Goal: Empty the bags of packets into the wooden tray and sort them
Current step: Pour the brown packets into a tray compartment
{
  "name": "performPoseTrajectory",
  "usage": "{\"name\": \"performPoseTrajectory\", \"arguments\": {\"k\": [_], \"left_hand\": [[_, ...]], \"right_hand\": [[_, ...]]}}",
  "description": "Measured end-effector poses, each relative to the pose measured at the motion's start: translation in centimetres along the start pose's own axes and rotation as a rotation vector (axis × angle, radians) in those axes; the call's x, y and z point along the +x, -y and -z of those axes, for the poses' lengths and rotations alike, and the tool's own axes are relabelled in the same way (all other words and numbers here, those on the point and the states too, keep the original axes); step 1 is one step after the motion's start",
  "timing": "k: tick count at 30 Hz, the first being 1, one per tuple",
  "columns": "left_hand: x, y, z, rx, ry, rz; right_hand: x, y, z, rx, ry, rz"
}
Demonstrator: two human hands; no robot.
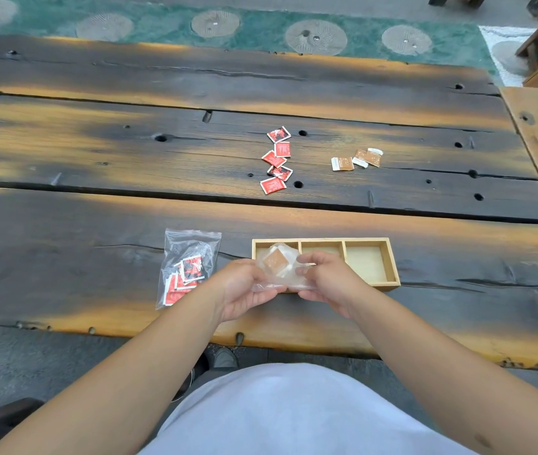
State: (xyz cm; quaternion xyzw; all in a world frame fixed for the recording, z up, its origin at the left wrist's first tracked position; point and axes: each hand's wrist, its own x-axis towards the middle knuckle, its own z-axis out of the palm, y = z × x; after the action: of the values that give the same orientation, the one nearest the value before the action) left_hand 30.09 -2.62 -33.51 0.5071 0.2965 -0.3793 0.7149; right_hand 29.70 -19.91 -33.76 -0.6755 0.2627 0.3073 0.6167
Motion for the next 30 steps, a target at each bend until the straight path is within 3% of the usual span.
{"name": "performPoseTrajectory", "arguments": {"k": [14, 21, 30], "left_hand": [[-1.5, 2.0, 0.3, 0.021, 0.015, -0.113], [-1.7, 3.3, 1.3, 0.044, -0.004, -0.178], [0.4, 4.1, 2.3, -0.219, 0.138, 0.011]], "right_hand": [[-0.5, -1.9, -0.1, 0.061, 0.071, 0.033], [-1.2, -2.5, -0.5, 0.021, 0.062, 0.165], [-2.5, -4.9, 0.1, 0.127, 0.082, 0.232]]}}
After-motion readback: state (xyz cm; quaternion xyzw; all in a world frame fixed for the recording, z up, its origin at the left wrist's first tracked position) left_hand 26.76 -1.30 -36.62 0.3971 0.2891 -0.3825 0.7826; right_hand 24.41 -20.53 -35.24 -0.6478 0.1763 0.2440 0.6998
